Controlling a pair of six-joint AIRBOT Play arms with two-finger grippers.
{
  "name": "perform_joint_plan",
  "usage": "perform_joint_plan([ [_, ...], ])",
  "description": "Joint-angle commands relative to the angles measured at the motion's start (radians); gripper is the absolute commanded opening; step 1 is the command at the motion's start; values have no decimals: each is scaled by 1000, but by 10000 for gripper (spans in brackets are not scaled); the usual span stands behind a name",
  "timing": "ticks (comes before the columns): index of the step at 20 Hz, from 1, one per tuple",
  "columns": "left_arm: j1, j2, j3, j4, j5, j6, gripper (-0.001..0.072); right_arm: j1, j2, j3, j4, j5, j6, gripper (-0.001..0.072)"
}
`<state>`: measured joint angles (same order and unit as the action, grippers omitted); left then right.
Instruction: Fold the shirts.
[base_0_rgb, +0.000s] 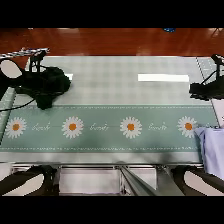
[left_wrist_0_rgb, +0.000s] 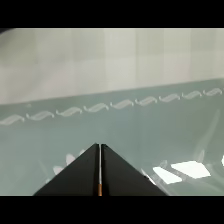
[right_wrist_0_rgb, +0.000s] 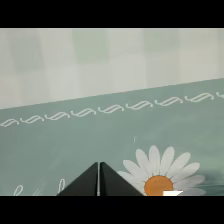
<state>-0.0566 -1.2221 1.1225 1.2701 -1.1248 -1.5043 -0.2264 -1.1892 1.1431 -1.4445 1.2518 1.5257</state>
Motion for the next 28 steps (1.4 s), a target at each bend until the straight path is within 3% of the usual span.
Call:
perform_joint_plan([
  [1,2,0,6,68,227,0,447,0,-1,0,-1,-51,0,428],
  [2,1,0,16,124,323,0,510,0,0,0,-10,-40,-1,418],
  [5,19,-4,47,334,591,-12,507,0,0,-1,-31,30,-12,417],
  [7,64,-35,50,381,691,-11,506,0,0,-1,-30,45,-16,417],
  [13,227,-287,132,379,410,-55,506,0,0,-1,-28,40,-1,417],
  [17,234,-425,194,320,307,-53,506,0,0,-1,-24,29,13,416],
  [22,218,-544,313,296,64,-54,501,0,0,-1,-23,27,16,415],
  [23,219,-555,337,285,10,-54,405,0,0,-1,-17,21,19,410],
  [24,219,-560,363,281,-40,-53,177,0,0,-1,3,18,18,409],
  [25,218,-558,390,279,-73,-54,19,0,1,0,15,16,16,409],
  [28,216,-523,519,180,-169,-53,18,0,31,0,33,22,15,409],
])
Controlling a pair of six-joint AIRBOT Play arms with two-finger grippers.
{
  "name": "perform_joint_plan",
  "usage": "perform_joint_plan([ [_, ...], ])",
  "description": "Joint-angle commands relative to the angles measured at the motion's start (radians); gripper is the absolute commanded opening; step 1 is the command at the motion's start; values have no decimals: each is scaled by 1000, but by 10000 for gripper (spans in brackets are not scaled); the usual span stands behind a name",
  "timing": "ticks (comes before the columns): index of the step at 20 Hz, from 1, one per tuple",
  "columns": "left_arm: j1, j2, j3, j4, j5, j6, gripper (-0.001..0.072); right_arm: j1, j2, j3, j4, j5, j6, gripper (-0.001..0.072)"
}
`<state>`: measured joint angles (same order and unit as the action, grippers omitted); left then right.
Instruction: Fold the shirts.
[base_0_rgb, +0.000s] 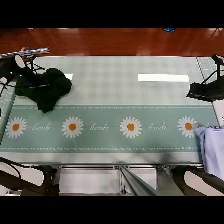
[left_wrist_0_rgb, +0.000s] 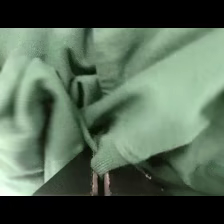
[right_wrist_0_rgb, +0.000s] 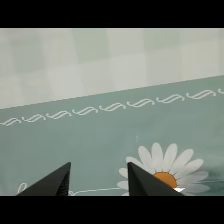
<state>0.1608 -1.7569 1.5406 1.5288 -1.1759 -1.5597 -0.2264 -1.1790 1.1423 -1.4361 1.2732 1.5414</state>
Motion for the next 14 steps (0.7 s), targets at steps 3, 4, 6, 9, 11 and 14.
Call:
perform_joint_plan([
  [3,-1,128,233,-237,-85,3,18,0,117,0,19,6,-1,409],
  [4,-1,173,271,-290,-65,3,18,0,159,0,15,6,-1,409],
  [6,-2,259,340,-395,-39,3,18,0,245,0,12,7,-2,409],
  [9,-8,364,423,-506,-36,33,18,0,364,0,13,27,-8,409],
  [11,-23,416,485,-565,-35,34,18,0,431,0,18,51,-9,409],
  [14,-53,481,562,-654,29,33,18,0,528,0,24,80,-13,409],
])
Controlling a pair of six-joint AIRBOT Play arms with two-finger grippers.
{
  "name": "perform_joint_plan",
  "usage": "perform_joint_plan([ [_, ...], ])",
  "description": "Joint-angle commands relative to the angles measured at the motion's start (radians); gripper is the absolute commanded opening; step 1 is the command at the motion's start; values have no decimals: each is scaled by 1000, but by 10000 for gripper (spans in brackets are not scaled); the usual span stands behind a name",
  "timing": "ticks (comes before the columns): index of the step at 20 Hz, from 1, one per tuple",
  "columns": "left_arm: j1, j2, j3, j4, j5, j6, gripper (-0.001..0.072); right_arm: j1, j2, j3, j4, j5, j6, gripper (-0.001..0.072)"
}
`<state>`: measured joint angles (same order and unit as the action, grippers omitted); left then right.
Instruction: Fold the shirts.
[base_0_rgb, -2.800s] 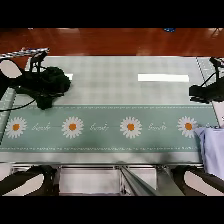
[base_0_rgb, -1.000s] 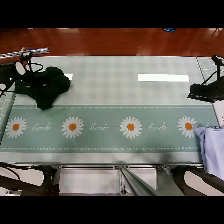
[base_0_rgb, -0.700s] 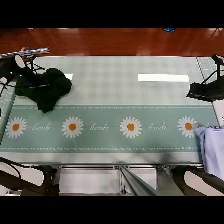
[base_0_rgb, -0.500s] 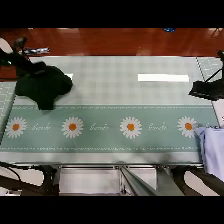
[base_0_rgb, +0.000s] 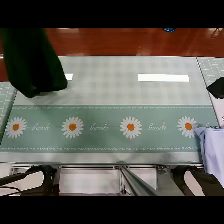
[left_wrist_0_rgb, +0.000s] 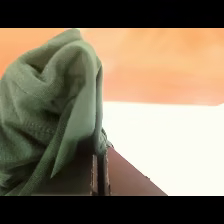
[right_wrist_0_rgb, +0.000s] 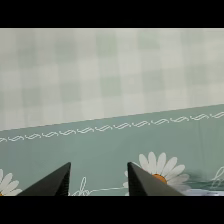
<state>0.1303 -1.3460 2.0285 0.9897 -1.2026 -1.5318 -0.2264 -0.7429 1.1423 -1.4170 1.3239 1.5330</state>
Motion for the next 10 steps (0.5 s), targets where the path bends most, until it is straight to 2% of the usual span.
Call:
perform_joint_plan([
  [1,-32,100,74,-139,97,5,18,0,121,0,4,35,-5,409],
  [2,-45,126,74,-160,126,6,18,0,150,0,5,43,-5,409],
  [5,-133,194,73,-268,220,136,18,0,215,0,5,61,1,409],
  [7,-223,233,56,-267,260,173,18,0,242,0,9,62,10,409],
  [10,-396,304,-114,-264,336,249,18,0,259,0,37,68,12,409],
])
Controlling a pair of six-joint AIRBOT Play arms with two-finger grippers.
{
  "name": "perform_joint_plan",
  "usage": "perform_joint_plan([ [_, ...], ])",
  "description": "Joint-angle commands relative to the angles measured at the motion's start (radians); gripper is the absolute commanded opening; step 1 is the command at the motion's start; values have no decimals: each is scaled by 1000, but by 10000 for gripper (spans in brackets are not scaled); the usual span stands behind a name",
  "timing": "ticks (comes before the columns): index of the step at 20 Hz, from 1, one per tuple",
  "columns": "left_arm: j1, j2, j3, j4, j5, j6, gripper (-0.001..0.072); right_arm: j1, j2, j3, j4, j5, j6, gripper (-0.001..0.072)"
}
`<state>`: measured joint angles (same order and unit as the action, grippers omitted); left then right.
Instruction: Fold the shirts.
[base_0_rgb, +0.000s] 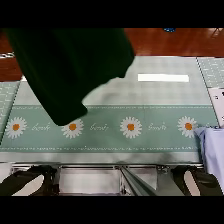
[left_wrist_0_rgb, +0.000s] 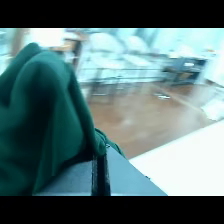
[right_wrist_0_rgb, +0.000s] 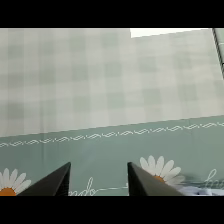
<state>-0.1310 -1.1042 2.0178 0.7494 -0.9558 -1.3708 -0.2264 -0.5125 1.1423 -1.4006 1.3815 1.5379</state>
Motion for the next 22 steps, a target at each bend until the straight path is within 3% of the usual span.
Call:
perform_joint_plan([
  [1,-184,82,-181,-14,109,103,18,0,28,0,30,14,7,409],
  [7,-400,196,-846,-17,240,101,18,0,28,0,37,18,14,409],
  [11,-333,215,-1202,106,233,102,18,0,28,-21,37,26,15,409],
  [14,-261,187,-1397,111,167,67,20,0,28,-106,46,20,34,409],
  [15,-254,180,-1439,111,160,46,45,0,28,-149,55,10,40,409],
  [17,-235,161,-1467,126,93,23,508,0,28,-261,66,-55,48,409],
  [20,-137,163,-1388,211,-53,24,507,-7,11,-397,13,-235,82,409],
  [22,10,178,-1260,251,-153,28,507,-56,-46,-359,-66,-290,117,409],
])
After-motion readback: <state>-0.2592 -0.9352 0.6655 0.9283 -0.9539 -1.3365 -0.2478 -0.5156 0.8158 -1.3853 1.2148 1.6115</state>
